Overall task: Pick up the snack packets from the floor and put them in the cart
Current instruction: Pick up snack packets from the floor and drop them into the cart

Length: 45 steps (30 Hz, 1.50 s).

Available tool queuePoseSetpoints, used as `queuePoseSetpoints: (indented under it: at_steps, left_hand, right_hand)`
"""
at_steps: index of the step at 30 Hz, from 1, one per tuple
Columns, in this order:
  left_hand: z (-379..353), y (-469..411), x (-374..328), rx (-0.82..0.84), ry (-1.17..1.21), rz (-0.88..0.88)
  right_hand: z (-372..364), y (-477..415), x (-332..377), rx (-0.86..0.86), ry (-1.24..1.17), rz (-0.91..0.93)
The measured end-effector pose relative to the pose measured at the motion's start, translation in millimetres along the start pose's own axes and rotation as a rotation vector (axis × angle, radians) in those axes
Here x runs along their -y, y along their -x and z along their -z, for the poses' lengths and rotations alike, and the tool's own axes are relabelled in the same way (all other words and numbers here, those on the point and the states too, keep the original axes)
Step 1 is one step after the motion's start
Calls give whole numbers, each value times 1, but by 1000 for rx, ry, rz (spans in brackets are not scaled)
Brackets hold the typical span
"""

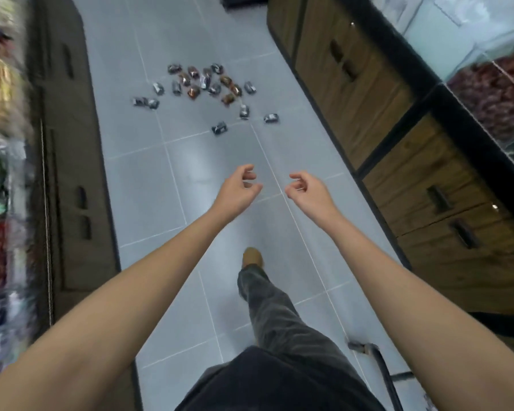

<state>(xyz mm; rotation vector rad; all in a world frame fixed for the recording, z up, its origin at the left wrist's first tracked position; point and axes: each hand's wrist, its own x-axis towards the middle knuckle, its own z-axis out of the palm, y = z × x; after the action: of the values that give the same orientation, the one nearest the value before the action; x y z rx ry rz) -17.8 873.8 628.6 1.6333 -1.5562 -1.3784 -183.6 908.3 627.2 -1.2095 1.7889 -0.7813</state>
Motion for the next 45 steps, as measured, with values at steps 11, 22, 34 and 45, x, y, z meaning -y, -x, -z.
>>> queuePoseSetpoints:
  at_steps: [11,22,34,45]
  left_hand:
    - [151,-184,-28,-196,-24,121]
    - [274,-328,-23,-351,79,176]
    - [440,-545,-3,-329,103,215]
    - [558,-706,4,-396,41,299]
  right_hand:
    - [-92,-225,126,264,34,68]
    - [-180,-393,242,392,96,157]
    - [-298,-606,366,402,157,83]
    - [-354,-749,441,410,249,43]
